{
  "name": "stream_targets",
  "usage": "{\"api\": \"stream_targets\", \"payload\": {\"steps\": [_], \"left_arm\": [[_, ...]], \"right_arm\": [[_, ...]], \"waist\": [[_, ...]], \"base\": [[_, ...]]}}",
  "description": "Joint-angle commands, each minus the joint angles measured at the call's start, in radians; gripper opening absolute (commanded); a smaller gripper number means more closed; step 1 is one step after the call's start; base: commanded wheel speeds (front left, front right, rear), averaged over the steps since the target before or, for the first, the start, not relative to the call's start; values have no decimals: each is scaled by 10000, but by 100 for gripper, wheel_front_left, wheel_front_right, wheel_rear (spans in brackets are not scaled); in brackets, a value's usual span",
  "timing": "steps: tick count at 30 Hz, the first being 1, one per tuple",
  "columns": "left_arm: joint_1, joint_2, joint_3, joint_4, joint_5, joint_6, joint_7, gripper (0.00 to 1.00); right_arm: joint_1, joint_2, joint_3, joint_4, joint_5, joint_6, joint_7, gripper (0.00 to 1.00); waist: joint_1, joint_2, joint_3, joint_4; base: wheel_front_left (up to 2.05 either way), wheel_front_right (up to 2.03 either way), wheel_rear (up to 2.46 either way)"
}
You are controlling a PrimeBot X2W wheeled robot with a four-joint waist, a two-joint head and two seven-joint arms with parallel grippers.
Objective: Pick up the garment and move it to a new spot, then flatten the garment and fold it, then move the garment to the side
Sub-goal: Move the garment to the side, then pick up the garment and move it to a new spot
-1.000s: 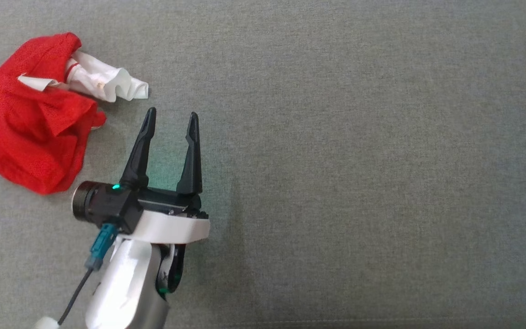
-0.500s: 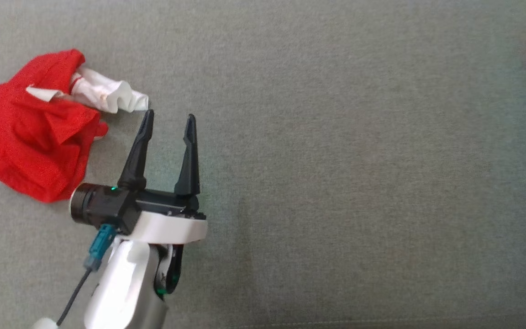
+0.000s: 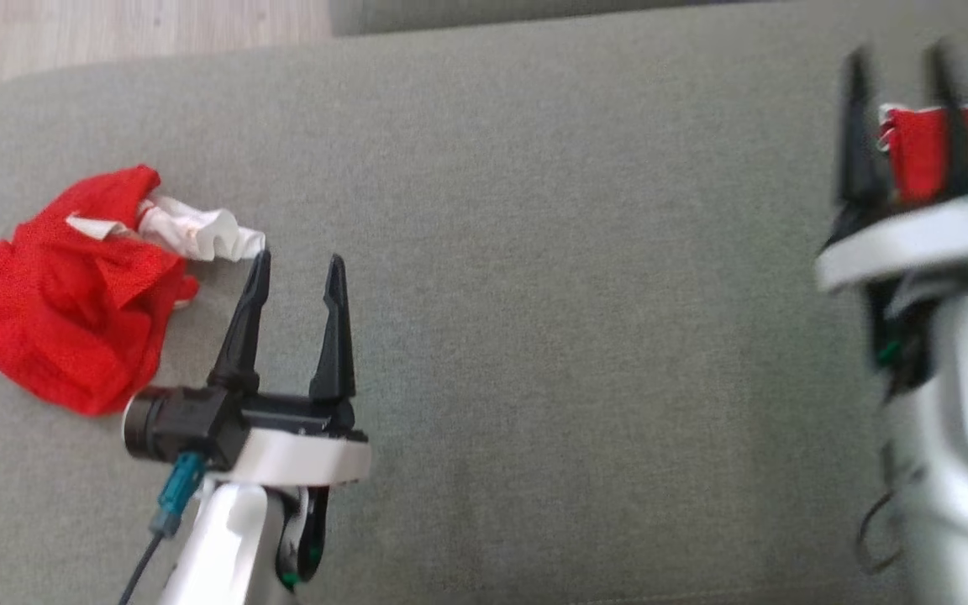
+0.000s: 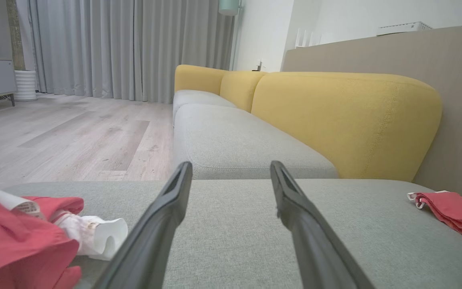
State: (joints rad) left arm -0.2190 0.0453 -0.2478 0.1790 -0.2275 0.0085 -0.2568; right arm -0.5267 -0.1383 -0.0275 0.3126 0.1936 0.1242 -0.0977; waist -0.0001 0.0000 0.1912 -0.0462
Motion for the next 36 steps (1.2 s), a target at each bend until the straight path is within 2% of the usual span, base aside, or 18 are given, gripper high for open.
{"api": "stream_targets", "payload": {"steps": [1, 6, 12, 26, 36], "left_arm": [[28, 49, 431, -352, 26, 1, -49, 100], [338, 49, 479, -302, -10, -30, -49, 100], [525, 49, 565, -140, 78, -133, -49, 100], [657, 49, 591, -88, 6, -115, -49, 100], [750, 49, 505, -123, -60, 24, -49, 100]], "right_arm": [[314, 287, 314, -604, 0, 65, -175, 100], [1915, 752, 683, -1203, -529, 65, -839, 100], [3326, 874, 585, -1091, -22, 65, -1367, 100], [3736, 880, 1069, -956, 537, 65, -1628, 100], [4224, 880, 1898, -1162, 603, 65, -1639, 100]], "waist": [[1, 0, -254, -90], [1, 0, -514, -53], [1, 0, -553, 45], [1, 0, -831, 269], [1, 0, -1008, 1814]], "base": [[0, 0, 0], [0, 0, 0], [0, 0, 0], [0, 0, 0], [0, 0, 0]]}}
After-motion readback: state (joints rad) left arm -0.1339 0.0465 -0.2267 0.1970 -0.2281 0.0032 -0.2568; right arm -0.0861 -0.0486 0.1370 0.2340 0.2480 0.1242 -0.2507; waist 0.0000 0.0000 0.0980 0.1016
